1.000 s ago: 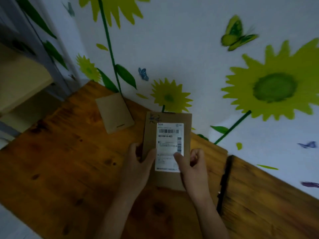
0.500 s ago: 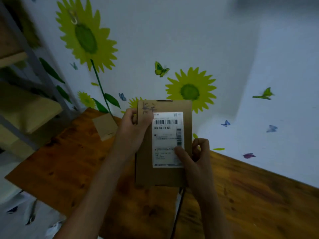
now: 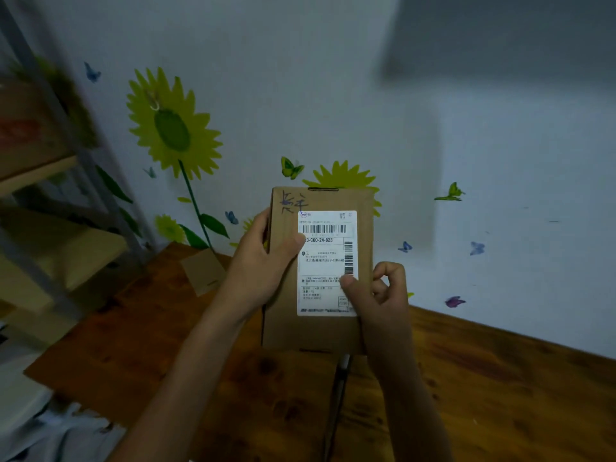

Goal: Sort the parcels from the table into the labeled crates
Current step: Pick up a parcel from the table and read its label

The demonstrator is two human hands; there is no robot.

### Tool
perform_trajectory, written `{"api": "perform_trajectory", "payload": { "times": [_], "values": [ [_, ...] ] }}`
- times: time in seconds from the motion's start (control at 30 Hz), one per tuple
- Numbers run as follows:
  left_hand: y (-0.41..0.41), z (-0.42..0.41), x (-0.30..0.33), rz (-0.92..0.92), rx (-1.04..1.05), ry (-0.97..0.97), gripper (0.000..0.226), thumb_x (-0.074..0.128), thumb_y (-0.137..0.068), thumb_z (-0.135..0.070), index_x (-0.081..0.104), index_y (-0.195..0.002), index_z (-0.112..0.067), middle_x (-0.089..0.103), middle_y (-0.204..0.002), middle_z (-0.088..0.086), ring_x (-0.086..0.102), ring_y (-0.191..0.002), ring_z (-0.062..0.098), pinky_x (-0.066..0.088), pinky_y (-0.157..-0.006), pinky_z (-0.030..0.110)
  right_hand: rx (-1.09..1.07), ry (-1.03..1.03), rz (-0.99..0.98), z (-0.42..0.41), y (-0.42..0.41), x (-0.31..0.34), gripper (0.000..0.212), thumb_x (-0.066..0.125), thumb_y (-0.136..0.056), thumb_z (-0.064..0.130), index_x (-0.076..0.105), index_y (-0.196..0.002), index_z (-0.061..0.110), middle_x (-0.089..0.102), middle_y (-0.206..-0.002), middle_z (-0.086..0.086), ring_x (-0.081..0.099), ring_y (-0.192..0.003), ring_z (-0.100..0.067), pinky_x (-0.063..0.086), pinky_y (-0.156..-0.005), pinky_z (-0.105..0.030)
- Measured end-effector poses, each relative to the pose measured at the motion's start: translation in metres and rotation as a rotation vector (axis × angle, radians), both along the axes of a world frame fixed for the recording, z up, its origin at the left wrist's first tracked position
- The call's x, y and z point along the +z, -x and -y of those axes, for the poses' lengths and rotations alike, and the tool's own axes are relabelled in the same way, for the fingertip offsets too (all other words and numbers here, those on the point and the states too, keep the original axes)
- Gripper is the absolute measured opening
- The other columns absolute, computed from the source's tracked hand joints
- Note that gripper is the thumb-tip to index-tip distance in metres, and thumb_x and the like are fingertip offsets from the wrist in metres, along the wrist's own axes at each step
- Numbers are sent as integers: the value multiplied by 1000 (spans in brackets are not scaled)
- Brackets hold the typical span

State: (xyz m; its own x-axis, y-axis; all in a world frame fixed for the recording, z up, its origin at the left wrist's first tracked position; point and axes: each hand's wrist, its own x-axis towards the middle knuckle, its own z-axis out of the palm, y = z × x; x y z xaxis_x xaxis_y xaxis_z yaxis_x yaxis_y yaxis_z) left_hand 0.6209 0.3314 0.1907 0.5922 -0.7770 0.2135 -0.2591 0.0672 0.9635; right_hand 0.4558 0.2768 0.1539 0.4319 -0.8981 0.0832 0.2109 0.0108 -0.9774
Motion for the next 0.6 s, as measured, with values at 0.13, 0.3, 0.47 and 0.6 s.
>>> {"api": "perform_trajectory", "payload": {
  "times": [0.13, 0.3, 0.47, 0.6],
  "values": [
    [2, -10, 3, 28, -82, 15, 46, 64, -96, -19, 47, -137, -34, 65, -111, -21, 68, -92, -7, 53, -64, 12, -26, -22, 9, -5, 0, 4, 28, 64, -96, 12, 36, -97, 17, 78, -101, -1, 76, -92, -24, 63, -65, -33],
    [3, -19, -1, 44, -171, 24, 60, 63, -96, -12, 39, -146, -35, 66, -114, -24, 68, -100, -3, 57, -70, 16, -57, -54, 17, -8, -1, 7, 28, 65, -96, 13, 37, -101, 16, 79, -98, 2, 77, -90, -23, 63, -63, -31],
    [-1, -22, -4, 51, -258, 6, 73, 64, -94, -6, 28, -148, -39, 64, -105, -38, 63, -100, -14, 55, -70, 11, -84, -50, 33, -5, -5, 13, 30, 65, -95, 13, 36, -103, 15, 79, -94, 7, 77, -90, -21, 61, -63, -28],
    [-3, -24, -16, 71, -310, -19, 86, 70, -91, -9, 21, -154, -40, 57, -118, -33, 61, -106, -14, 52, -75, 9, -131, -48, 11, -1, -7, 10, 30, 66, -95, 16, 36, -103, 17, 78, -99, 3, 76, -93, -24, 64, -71, -37]
  ]
}}
